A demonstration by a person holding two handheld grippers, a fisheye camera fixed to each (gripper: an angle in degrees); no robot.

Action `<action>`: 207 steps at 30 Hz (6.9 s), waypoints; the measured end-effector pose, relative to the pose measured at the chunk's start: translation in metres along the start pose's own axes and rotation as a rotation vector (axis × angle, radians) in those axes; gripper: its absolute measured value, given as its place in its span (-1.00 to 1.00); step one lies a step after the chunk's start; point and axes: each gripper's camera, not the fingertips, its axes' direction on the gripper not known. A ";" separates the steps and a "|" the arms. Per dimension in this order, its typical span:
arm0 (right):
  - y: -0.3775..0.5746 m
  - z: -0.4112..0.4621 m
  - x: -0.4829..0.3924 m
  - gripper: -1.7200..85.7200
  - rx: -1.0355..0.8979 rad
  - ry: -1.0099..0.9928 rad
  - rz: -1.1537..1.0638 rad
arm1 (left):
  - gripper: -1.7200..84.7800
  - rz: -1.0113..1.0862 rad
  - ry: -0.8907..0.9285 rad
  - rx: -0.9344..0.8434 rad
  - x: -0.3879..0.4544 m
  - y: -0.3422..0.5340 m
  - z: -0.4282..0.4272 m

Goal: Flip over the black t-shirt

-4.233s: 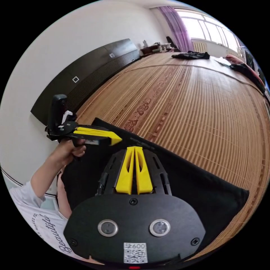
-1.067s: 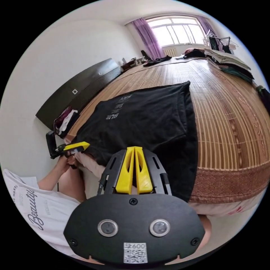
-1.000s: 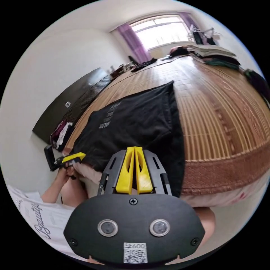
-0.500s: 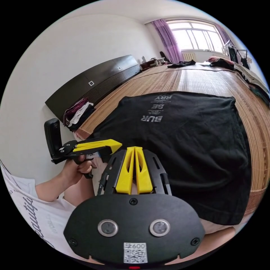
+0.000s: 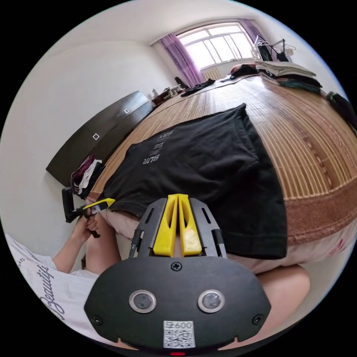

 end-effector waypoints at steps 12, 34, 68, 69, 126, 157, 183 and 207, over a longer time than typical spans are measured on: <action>-0.035 -0.021 -0.023 -0.98 -0.074 -0.101 -0.098 | -0.96 0.050 0.077 0.153 0.033 0.003 0.005; -0.131 -0.065 0.009 -0.98 -0.079 0.085 -0.004 | -0.96 0.403 -0.030 0.117 0.130 0.045 0.166; -0.209 -0.089 -0.013 -0.98 -0.040 0.380 0.063 | -0.96 0.449 -0.059 0.139 0.121 0.079 0.209; -0.208 -0.090 -0.020 -0.98 -0.026 0.338 0.032 | -0.96 0.447 -0.058 0.141 0.120 0.079 0.209; -0.385 -0.156 0.056 -0.98 0.093 -0.010 0.306 | -0.96 0.452 -0.006 0.144 0.084 0.055 0.215; -0.502 -0.061 0.100 -0.98 -0.425 -0.392 0.077 | -0.96 0.400 0.046 0.178 0.089 0.045 0.206; -0.447 -0.017 0.117 -0.98 -0.012 -0.088 0.339 | -0.96 0.437 -0.054 0.156 0.149 0.042 0.186; 0.000 -0.151 -0.024 -0.98 0.340 0.139 0.072 | -0.95 -0.031 -0.531 0.508 0.026 0.099 -0.065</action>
